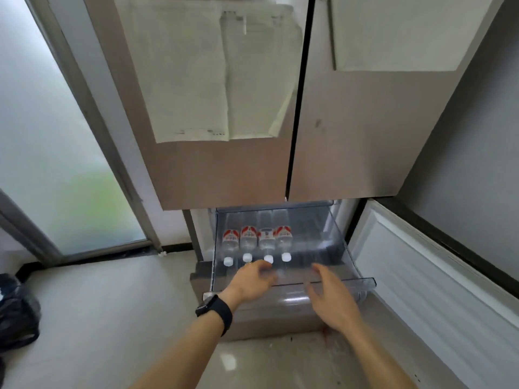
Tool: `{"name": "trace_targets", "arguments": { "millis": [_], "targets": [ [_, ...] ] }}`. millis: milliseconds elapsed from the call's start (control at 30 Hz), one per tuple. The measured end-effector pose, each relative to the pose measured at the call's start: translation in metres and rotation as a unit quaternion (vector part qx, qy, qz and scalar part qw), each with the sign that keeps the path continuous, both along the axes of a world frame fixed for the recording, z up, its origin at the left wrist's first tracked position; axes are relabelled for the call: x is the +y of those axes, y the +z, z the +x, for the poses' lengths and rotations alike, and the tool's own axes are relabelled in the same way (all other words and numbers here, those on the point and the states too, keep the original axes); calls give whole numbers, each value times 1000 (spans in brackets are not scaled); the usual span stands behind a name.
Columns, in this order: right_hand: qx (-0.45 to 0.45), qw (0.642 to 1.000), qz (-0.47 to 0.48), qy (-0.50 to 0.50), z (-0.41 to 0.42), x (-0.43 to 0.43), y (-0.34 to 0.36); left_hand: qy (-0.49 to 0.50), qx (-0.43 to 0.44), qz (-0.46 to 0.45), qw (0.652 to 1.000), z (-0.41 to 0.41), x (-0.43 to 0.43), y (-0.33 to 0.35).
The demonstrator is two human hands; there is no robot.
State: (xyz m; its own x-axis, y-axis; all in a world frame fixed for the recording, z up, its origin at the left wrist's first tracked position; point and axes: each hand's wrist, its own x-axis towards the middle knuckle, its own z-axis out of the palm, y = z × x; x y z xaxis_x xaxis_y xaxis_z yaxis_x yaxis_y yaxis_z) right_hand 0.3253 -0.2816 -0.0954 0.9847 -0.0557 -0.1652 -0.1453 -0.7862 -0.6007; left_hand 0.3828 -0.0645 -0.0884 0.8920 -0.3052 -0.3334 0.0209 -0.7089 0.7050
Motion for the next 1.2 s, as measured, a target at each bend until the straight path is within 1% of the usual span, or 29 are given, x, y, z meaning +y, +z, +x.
{"name": "trace_targets", "arguments": {
  "millis": [100, 167, 200, 233, 300, 333, 400, 467, 533, 600, 667, 700, 733, 767, 833, 900, 967, 1000, 1067, 1133, 1200],
  "targets": [
    [44, 998, -24, 49, 52, -20, -23, 53, 63, -34, 996, 44, -26, -35],
    [90, 993, -25, 77, 87, -29, -41, 91, 108, -47, 989, 79, -34, -84],
    [118, 989, -13, 86, 104, -31, -50, 113, 124, -57, 984, 94, -37, -108],
    [154, 984, 4, 93, 119, -32, -61, 142, 133, -71, 978, 101, -41, -115],
    [222, 968, 61, 96, 148, -28, -77, 215, 166, -124, 954, 109, -54, -102],
    [244, 961, 101, 83, 161, -25, -83, 256, 198, -150, 934, 113, -59, -100],
    [268, 944, 193, 25, 186, -17, -91, 321, 263, -195, 889, 124, -67, -102],
    [292, 915, 275, -40, 205, -9, -100, 359, 276, -237, 859, 134, -71, -114],
    [313, 886, 331, -91, 219, -3, -109, 395, 267, -268, 837, 142, -74, -121],
    [335, 858, 367, -129, 226, 1, -116, 417, 271, -289, 818, 146, -76, -125],
    [354, 842, 380, -147, 228, 2, -116, 414, 272, -295, 817, 146, -79, -123],
    [356, 847, 368, -143, 228, 2, -114, 403, 266, -278, 830, 145, -81, -122],
    [352, 856, 352, -138, 227, 1, -113, 385, 255, -245, 853, 143, -83, -119],
    [344, 869, 330, -134, 224, -1, -110, 366, 238, -206, 876, 139, -85, -115],
    [310, 899, 284, -127, 216, -10, -100, 351, 191, -137, 906, 128, -88, -108],
    [259, 941, 197, -93, 204, -28, -88, 338, 143, -62, 928, 114, -84, -101],
    [209, 975, 68, -30, 191, -50, -73, 277, 104, 54, 954, 99, -68, -90],
    [180, 984, 4, -5, 183, -59, -64, 241, 85, 107, 961, 91, -59, -80],
    [111, 990, -79, 21, 171, -72, -49, 179, 42, 188, 965, 80, -43, -58],
    [50, 988, -136, 57, 162, -75, -30, 137, -16, 246, 959, 75, -31, -36],
    [7, 978, -180, 110, 158, -77, -16, 106, -69, 273, 954, 79, -28, -16]
  ]
}}
